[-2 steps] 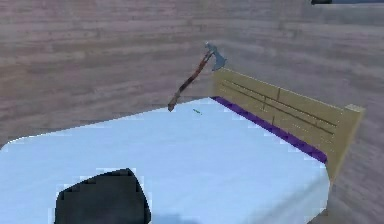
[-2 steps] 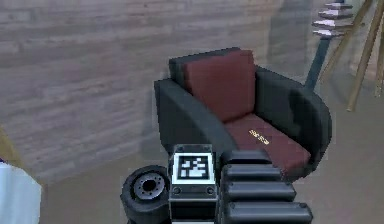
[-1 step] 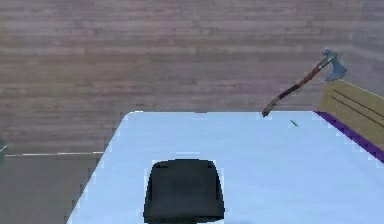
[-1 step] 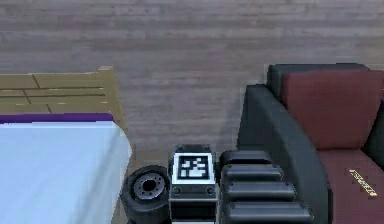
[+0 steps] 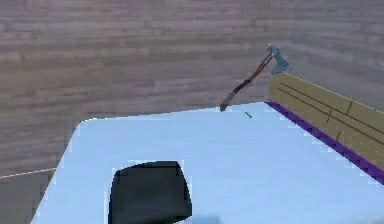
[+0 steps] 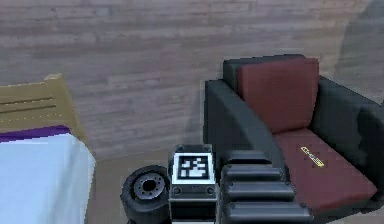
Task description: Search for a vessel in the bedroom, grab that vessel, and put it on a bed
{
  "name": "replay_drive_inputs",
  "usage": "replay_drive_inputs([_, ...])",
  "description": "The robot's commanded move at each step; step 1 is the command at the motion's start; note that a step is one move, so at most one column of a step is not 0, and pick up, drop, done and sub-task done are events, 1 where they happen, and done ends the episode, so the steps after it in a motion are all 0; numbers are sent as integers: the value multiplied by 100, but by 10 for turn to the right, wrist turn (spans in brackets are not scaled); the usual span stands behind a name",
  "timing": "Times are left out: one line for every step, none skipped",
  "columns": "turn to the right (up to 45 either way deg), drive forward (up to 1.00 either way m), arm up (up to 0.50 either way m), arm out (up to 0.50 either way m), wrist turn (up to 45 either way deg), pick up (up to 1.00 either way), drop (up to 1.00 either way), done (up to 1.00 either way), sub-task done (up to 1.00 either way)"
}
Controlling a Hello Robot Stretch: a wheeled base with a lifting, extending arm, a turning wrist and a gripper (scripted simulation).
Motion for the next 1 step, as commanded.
replay_drive_inputs([0,15,0,0,0,0,0,0,0])
